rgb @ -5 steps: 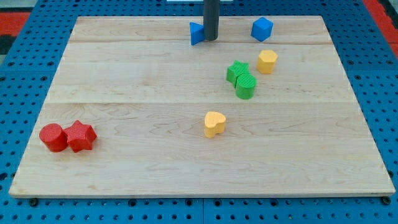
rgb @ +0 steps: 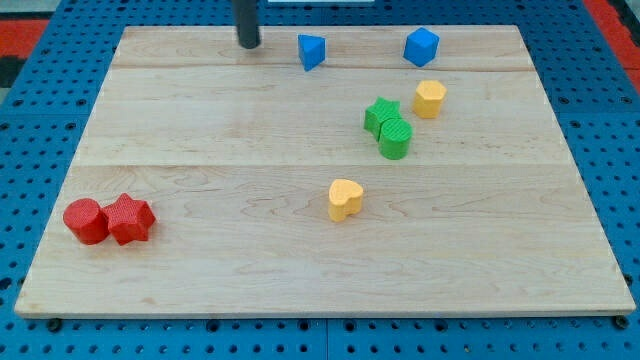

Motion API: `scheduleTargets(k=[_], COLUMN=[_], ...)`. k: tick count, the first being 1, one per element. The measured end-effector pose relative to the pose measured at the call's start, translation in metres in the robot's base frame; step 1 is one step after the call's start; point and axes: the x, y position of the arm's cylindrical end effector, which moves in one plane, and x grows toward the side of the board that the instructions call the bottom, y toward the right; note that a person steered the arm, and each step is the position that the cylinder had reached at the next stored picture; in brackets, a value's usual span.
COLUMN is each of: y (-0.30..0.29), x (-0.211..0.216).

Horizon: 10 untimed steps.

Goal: Slide blue triangle into the blue cube

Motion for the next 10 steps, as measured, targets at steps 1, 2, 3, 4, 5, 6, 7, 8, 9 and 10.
scheduleTargets(k=[1,2,3,4,5,6,7,8,9,10], y=[0.004,0.005,0.033,0.082,0.132,0.138,0.093,0.107,0.138,0.139], x=[0.003,0.022,0.02,0.008,0.011,0.024,0.045,0.067,0.052,0.038])
